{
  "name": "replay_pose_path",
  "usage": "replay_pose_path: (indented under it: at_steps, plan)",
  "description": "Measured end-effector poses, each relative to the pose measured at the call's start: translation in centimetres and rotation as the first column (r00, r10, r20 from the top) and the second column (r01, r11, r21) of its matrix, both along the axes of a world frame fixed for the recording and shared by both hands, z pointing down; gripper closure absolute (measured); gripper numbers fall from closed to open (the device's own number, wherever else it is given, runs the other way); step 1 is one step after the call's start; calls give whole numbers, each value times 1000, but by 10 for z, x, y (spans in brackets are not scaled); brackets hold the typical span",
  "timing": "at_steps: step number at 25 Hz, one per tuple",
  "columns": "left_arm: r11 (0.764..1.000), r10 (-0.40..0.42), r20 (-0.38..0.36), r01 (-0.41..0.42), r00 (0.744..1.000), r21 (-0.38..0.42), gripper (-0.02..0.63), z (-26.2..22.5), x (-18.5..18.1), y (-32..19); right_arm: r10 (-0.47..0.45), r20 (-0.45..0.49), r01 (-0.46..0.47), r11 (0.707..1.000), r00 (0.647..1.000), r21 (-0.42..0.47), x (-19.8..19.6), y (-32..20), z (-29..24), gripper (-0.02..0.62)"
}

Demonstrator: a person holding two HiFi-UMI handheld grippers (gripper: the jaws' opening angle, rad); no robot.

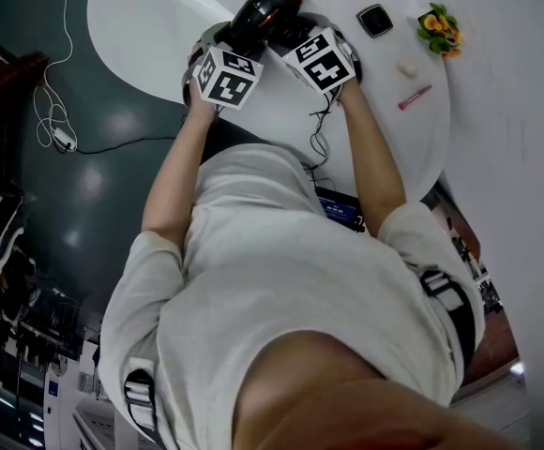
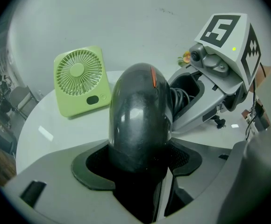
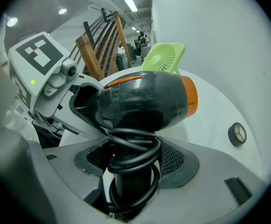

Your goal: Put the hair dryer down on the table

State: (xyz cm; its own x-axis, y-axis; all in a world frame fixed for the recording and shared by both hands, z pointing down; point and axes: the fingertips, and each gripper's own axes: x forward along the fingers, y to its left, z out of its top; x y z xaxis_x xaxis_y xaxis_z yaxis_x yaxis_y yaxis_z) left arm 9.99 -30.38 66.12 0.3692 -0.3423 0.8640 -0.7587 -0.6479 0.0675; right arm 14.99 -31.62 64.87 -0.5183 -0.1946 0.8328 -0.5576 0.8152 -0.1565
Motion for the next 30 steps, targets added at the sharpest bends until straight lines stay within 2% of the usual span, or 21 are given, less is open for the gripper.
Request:
replay_pose_path:
  at_steps: [17,30]
  plan:
    - [1000,-5,1,5,1000,-15,275,12,0,-4,-2,-19,2,1000,1000,-12,2,-4,11,308]
    - [1000,7,-2,-7,1000,25,275,14,0,-10,10,-26,-10,1000,1000,14,2,-9,10,307]
